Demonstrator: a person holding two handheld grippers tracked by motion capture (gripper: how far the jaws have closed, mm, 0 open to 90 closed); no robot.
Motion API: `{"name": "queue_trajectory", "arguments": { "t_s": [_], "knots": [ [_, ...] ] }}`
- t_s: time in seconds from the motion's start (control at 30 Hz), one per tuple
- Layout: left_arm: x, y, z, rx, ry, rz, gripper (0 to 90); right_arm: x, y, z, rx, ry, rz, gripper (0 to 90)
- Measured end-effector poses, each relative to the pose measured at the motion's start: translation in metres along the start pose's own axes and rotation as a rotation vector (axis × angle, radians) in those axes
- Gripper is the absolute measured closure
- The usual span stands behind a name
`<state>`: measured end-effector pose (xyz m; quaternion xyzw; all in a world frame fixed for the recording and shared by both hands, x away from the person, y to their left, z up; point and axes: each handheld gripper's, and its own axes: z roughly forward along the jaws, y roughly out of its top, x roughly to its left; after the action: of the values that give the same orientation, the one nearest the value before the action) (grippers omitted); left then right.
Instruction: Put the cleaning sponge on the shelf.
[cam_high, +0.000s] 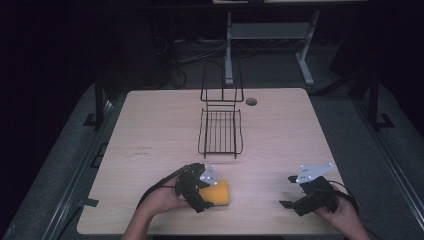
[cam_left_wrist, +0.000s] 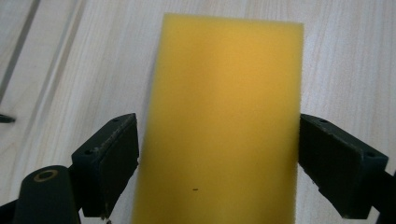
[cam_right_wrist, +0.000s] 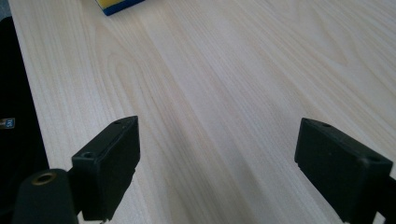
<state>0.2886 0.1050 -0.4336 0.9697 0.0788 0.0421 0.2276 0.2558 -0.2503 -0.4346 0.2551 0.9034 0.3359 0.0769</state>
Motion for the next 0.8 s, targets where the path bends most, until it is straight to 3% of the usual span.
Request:
{"name": "queue_trajectory", "arguments": {
  "t_s": [0.8],
  "knots": [
    [0.003,0.002,0.015,0.060,-0.029,0.011,14.4,0.000,0.000,0.001,0.003,0.004,-0.002,13.8]
  ]
}}
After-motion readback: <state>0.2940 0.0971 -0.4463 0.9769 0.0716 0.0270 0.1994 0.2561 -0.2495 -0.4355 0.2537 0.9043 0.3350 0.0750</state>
